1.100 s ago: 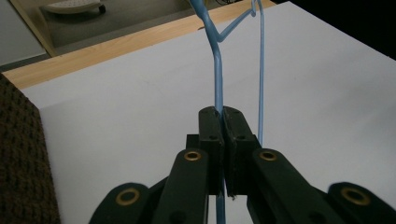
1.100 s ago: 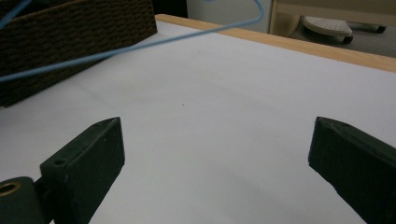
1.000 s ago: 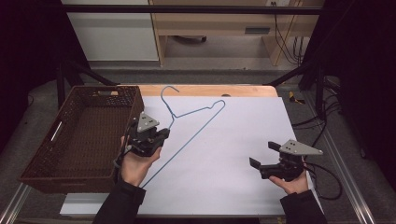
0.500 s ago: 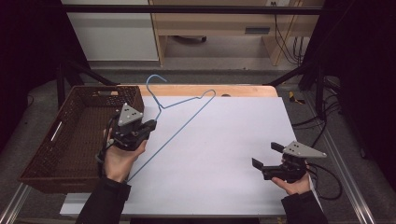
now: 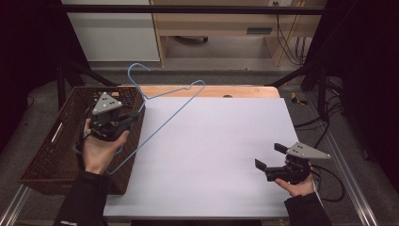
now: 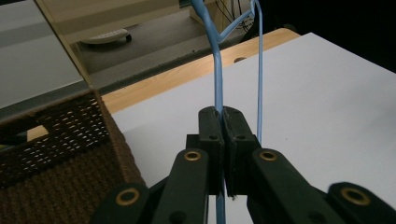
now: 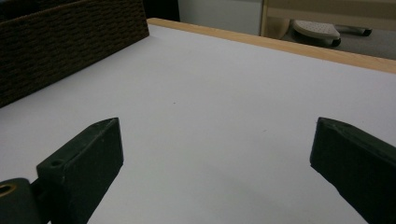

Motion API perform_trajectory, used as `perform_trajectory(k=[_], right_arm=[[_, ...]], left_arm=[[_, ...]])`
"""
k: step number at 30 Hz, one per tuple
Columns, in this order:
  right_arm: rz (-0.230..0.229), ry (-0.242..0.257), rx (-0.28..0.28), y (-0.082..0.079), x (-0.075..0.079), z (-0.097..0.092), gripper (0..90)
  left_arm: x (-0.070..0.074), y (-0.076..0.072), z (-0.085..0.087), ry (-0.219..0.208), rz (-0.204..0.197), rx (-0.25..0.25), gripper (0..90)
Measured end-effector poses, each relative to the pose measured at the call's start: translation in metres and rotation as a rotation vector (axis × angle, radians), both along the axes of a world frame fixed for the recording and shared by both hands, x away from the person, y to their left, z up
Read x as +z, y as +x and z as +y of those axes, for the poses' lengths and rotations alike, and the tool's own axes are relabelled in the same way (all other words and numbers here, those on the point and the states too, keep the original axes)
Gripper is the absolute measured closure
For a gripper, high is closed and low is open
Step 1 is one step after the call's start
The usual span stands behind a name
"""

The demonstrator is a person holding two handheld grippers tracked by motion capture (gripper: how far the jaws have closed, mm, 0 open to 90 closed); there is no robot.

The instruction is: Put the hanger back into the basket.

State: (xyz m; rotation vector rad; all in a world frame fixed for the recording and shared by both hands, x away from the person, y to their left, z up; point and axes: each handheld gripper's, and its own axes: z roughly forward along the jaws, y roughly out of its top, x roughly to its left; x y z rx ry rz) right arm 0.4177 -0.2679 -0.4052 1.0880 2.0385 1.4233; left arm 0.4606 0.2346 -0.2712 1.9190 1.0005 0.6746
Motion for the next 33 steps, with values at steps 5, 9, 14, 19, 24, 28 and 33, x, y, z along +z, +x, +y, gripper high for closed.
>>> perform_trajectory(k=[5, 9, 14, 19, 24, 28, 33], right_arm=[[0.003, -0.002, 0.000, 0.000, 0.000, 0.000, 3.0], [0.005, 0.003, -0.001, 0.000, 0.000, 0.001, 3.0], [0.003, -0.002, 0.000, 0.001, 0.000, 0.001, 3.1], [0.005, -0.005, 0.001, 0.001, 0.000, 0.000, 3.0], [0.006, 0.000, 0.001, 0.001, 0.000, 0.000, 2.7], [0.005, -0.005, 0.004, 0.001, 0.000, 0.001, 2.6], [0.005, -0.007, 0.004, 0.001, -0.001, 0.001, 2.6]], left_arm=[[0.009, 0.001, 0.022, -0.002, 0.010, -0.001, 87.4], [0.015, 0.002, 0.040, 0.020, 0.012, 0.023, 87.4], [0.015, 0.003, 0.062, 0.027, 0.012, 0.067, 87.4], [0.014, 0.004, 0.082, 0.023, 0.009, 0.101, 87.4], [0.011, 0.004, 0.101, 0.032, 0.005, 0.134, 87.4], [0.009, 0.004, 0.116, 0.031, 0.014, 0.166, 87.3], [0.009, 0.004, 0.133, 0.037, 0.013, 0.211, 87.4]])
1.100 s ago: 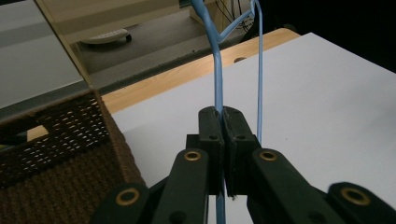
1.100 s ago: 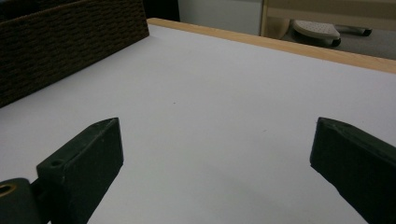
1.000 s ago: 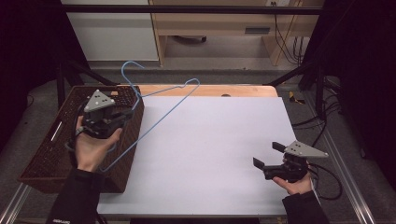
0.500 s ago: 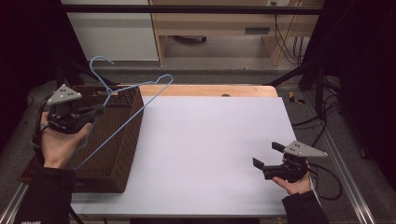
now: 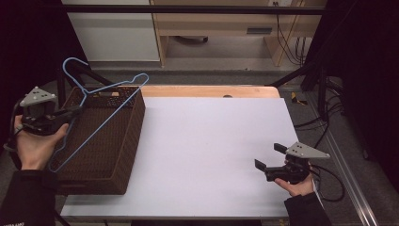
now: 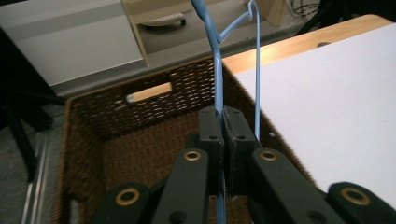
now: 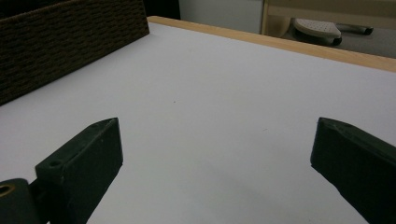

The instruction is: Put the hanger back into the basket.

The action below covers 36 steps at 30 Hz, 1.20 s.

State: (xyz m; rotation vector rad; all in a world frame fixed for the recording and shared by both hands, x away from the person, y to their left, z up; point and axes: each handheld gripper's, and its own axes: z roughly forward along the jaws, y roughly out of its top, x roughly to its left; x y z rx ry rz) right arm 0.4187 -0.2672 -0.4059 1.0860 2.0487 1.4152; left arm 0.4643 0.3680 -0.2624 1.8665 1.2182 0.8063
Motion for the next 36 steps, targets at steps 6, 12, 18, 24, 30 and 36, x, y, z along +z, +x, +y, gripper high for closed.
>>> perform_trajectory(k=[6, 12, 18, 24, 30, 36], right_arm=[[0.002, -0.003, -0.002, 0.000, -0.001, 0.001, 2.6], [0.004, -0.008, -0.002, 0.001, -0.001, 0.001, 2.6], [0.007, -0.010, -0.001, 0.002, -0.002, 0.002, 2.6], [0.010, -0.019, -0.002, 0.002, -0.003, 0.002, 2.6], [0.009, -0.015, -0.008, 0.002, -0.003, 0.002, 2.6], [0.011, -0.022, -0.008, 0.003, -0.003, 0.003, 2.6]], left_arm=[[-0.004, 0.000, 0.018, 0.033, 0.006, 0.028, 87.3], [-0.015, 0.003, 0.032, 0.047, 0.013, 0.029, 87.3], [-0.027, 0.009, 0.042, 0.072, 0.024, 0.027, 87.4], [-0.040, 0.015, 0.048, 0.081, 0.044, 0.036, 87.4], [-0.055, 0.018, 0.046, 0.078, 0.055, 0.014, 87.3], [-0.074, 0.023, 0.040, 0.086, 0.084, 0.003, 87.4]])
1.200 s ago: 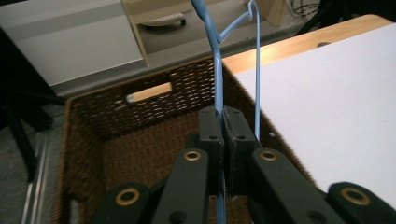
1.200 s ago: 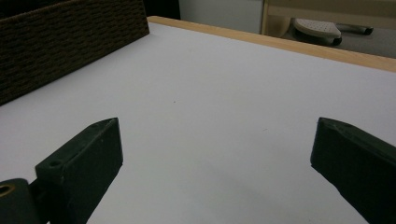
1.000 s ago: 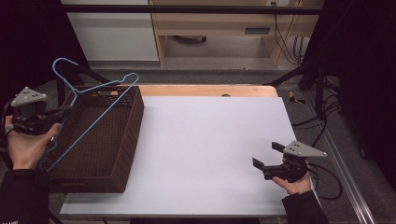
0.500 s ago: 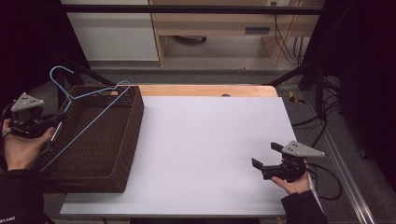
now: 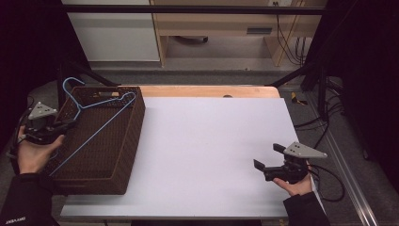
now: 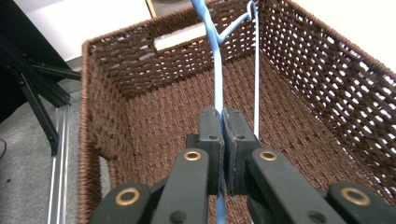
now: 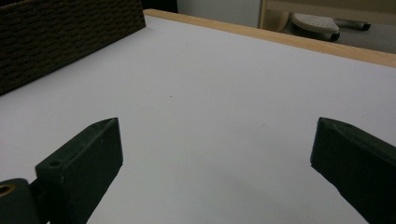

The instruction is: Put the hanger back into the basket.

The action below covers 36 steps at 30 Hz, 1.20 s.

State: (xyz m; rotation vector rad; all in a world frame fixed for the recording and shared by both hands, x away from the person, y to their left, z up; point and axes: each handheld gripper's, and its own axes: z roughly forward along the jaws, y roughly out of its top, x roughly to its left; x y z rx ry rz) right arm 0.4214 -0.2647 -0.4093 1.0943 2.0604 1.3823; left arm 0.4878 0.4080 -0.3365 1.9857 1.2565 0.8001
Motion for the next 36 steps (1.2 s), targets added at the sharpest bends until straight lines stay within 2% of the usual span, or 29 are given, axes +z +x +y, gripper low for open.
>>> perform_trajectory(k=[8, 12, 13, 14, 18, 22, 26, 30, 35, 36], right_arm=[[0.004, 0.003, 0.004, 0.000, -0.001, 0.001, 2.7], [0.004, 0.004, 0.004, 0.000, -0.001, 0.001, 2.7], [0.004, 0.003, 0.004, 0.001, -0.001, 0.002, 2.7], [0.002, 0.000, 0.004, 0.001, -0.001, 0.002, 2.7], [0.004, 0.000, 0.004, 0.001, -0.001, 0.002, 2.7], [0.004, 0.002, 0.003, 0.001, -0.001, 0.002, 2.7], [0.002, 0.009, 0.003, 0.001, 0.000, 0.001, 2.6], [0.001, 0.010, 0.002, 0.001, 0.000, 0.001, 2.5], [0.001, 0.017, 0.001, 0.001, 0.000, 0.001, 2.5], [0.000, 0.018, 0.002, 0.001, 0.000, 0.001, 2.4]], left_arm=[[-0.024, 0.009, -0.011, 0.004, 0.065, 0.002, 87.2], [-0.031, 0.011, -0.013, -0.004, 0.122, 0.000, 86.6], [-0.032, 0.011, -0.013, 0.000, 0.125, 0.007, 86.4], [-0.033, 0.009, -0.014, 0.010, 0.116, 0.008, 86.2], [-0.024, 0.001, -0.012, -0.039, 0.082, 0.012, 78.5], [-0.012, -0.012, -0.017, -0.086, 0.024, 0.004, 68.2], [-0.002, -0.028, -0.030, -0.115, -0.029, -0.030, 58.1], [0.004, -0.039, -0.047, -0.176, -0.070, -0.085, 47.4], [0.005, -0.053, -0.075, -0.187, -0.126, -0.136, 35.6], [0.005, -0.055, -0.080, -0.203, -0.133, -0.153, 33.4]])
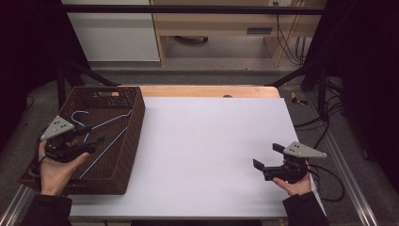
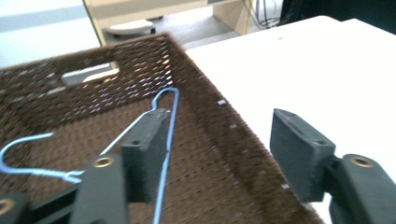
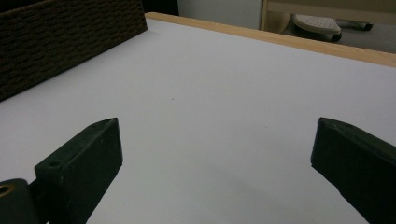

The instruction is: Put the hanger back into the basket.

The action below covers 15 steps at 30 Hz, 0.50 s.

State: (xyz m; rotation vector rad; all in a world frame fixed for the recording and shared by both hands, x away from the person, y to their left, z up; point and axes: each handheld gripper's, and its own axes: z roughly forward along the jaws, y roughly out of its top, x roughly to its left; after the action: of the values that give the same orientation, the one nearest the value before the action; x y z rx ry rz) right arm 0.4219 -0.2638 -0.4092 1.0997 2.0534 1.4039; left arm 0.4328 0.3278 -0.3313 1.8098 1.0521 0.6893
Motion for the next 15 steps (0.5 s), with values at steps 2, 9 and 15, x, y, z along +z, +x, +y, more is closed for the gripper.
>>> perform_trajectory(k=[2, 9, 15], right_arm=[[-0.001, 0.002, -0.001, 0.000, 0.000, 0.000, 2.4], [-0.002, 0.005, -0.001, 0.000, 0.001, 0.000, 2.2], [-0.003, 0.005, 0.003, -0.001, 0.001, -0.001, 2.0]], left_arm=[[-0.001, -0.004, -0.010, -0.017, -0.012, -0.024, 29.1], [-0.009, -0.014, -0.047, -0.026, -0.024, -0.093, 17.6], [-0.021, -0.018, -0.080, -0.027, -0.004, -0.159, 11.4]])
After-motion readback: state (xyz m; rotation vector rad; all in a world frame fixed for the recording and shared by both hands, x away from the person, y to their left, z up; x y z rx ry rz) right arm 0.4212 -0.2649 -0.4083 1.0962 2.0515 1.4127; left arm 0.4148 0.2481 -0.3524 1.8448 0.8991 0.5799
